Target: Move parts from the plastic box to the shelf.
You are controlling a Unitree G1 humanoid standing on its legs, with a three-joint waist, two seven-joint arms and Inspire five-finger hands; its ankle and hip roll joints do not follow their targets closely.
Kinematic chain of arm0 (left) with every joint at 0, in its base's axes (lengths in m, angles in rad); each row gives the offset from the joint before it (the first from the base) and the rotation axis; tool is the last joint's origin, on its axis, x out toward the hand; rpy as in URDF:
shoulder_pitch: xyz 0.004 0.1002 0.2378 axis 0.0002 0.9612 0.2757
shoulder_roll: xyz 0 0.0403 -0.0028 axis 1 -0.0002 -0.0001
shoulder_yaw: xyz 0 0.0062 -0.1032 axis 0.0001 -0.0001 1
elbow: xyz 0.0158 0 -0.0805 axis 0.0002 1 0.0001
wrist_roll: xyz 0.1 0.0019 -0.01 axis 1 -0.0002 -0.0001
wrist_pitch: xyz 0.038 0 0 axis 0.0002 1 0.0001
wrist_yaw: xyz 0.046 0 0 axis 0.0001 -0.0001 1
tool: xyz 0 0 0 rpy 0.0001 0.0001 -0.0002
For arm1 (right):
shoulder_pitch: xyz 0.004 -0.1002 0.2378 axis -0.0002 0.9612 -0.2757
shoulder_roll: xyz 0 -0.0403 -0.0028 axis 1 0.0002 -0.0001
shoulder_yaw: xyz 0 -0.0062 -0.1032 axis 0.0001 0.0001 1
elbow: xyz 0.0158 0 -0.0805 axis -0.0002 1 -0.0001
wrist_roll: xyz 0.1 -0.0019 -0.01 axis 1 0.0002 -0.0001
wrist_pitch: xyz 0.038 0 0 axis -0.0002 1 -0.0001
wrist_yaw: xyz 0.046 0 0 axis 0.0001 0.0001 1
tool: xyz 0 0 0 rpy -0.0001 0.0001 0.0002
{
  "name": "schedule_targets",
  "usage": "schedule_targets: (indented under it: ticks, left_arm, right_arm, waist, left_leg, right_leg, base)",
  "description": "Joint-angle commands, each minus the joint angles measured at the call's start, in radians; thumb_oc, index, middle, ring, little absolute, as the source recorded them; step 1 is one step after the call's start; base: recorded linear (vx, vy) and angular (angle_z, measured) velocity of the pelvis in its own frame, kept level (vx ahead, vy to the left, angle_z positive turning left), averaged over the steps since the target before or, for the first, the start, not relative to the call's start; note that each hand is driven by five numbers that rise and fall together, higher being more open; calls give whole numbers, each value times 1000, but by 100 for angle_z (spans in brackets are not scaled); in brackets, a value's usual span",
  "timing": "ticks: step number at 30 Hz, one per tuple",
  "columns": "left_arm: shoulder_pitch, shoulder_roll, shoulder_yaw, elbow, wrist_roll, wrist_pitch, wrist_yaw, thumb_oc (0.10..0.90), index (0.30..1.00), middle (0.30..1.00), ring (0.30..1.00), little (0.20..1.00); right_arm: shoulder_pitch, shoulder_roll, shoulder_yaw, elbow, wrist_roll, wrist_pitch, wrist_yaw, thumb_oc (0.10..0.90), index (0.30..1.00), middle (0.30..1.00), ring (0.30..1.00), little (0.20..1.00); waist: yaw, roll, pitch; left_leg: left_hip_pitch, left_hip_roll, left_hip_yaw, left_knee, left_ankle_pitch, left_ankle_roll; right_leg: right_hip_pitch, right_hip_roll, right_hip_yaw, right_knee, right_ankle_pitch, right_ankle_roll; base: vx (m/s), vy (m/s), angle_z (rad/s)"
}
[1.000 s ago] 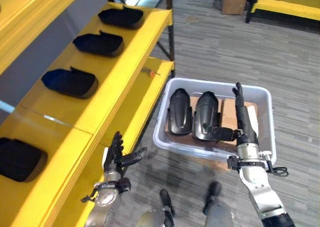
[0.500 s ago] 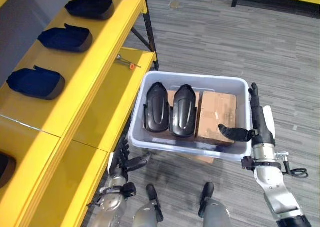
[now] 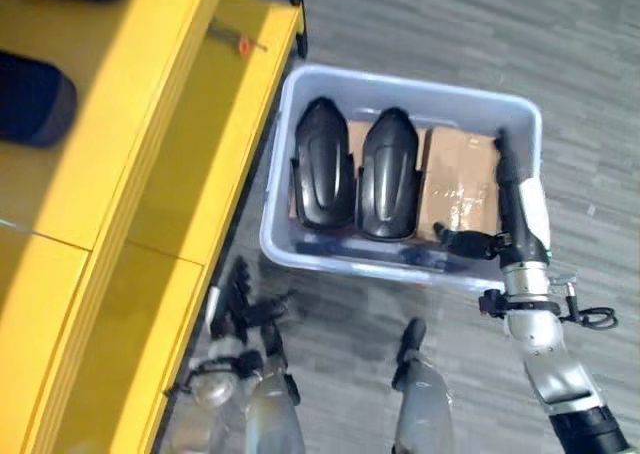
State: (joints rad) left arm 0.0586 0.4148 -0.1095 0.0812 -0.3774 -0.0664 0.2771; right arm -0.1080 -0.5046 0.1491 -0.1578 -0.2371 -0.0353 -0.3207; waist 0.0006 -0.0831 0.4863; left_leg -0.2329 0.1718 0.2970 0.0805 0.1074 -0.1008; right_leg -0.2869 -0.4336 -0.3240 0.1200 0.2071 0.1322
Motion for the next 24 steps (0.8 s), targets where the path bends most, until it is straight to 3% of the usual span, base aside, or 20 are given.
schedule_targets:
  ticks: [1, 8, 24]
  left_arm:
    - [65, 4, 62, -150, 68, -85, 27, 900, 1000, 1000, 1000, 1000]
    - [26, 5, 64, -153, 90, -81, 51, 900, 1000, 1000, 1000, 1000]
    - [-50, -8, 33, -147, 102, -81, 94, 900, 1000, 1000, 1000, 1000]
  right_arm:
    - [-93, -60, -80, -104, -79, -51, -51, 900, 1000, 1000, 1000, 1000]
    - [-110, -57, -92, -100, -112, -37, -69, 900, 1000, 1000, 1000, 1000]
    - [-216, -43, 28, 2, -265, 13, -83, 900, 1000, 1000, 1000, 1000]
  waist:
    - [-8, 18, -68]
    - [-21, 7, -38]
    - [-25, 0, 24]
  left_leg:
    - [-50, 59, -21, 99, -100, -43]
    - [-97, 64, -5, 123, -107, -42]
    - [-143, 77, -7, 144, -109, -43]
  right_leg:
    - [32, 40, -2, -34, -75, 81]
    - [-9, 26, -9, -18, -66, 85]
    - [-68, 32, -6, -1, -48, 84]
  base:
    - [37, 70, 22]
    - [14, 45, 5]
    - [-2, -4, -5]
